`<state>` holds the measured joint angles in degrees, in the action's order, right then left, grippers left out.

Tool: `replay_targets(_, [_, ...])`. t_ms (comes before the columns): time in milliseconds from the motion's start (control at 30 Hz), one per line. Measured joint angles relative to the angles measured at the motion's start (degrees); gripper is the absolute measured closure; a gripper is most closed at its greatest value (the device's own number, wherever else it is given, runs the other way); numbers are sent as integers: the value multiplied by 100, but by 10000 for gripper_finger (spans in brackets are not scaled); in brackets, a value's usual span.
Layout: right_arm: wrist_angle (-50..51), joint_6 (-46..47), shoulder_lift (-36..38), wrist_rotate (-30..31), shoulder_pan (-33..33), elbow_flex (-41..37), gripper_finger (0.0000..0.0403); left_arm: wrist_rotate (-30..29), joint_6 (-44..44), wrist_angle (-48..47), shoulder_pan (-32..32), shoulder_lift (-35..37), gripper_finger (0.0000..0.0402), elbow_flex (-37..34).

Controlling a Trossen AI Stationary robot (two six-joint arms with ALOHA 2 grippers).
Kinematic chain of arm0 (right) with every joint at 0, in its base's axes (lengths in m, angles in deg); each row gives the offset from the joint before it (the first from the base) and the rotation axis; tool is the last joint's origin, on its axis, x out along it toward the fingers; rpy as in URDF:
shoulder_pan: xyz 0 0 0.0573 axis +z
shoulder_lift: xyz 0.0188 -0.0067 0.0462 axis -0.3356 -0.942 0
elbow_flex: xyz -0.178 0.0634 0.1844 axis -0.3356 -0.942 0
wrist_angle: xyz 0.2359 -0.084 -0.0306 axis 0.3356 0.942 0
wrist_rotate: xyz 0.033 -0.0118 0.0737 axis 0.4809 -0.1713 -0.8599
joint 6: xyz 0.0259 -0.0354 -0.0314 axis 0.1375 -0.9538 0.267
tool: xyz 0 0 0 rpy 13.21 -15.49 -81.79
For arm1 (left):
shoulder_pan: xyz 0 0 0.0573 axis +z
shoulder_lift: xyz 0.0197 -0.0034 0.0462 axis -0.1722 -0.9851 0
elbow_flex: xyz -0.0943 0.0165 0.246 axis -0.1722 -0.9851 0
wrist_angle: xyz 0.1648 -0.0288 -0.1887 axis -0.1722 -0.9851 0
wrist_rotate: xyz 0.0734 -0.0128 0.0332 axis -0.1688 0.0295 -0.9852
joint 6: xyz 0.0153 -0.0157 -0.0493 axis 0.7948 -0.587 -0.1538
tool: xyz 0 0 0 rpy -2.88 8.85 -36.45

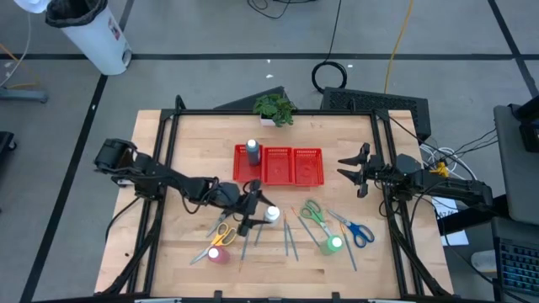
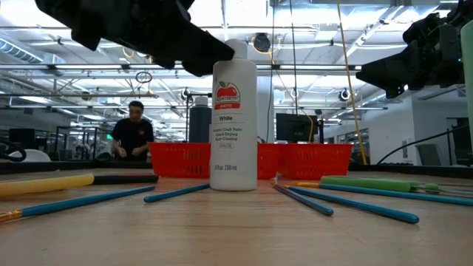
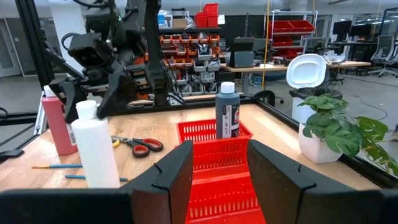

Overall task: Pick & Place Paint Supplies
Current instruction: Put the white paint bottle into the left red bin

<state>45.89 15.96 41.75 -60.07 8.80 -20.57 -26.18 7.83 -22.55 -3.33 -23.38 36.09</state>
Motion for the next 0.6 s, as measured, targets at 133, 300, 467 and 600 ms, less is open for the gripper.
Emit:
replay_targets(133, [0, 2, 0, 0, 2, 1, 261, 1, -9, 148, 60, -130, 133, 4])
replay_targets(300, [7, 0, 0, 0, 2, 2, 261, -5, -50, 273, 141, -298, 133, 10])
replay_targets(467, [9, 2, 0, 2, 0, 0, 261, -6, -109, 463, 170, -432, 133, 10])
replay_targets(600, [7, 1, 0, 2, 1, 1, 261, 48, -135, 333, 169, -444, 133, -8])
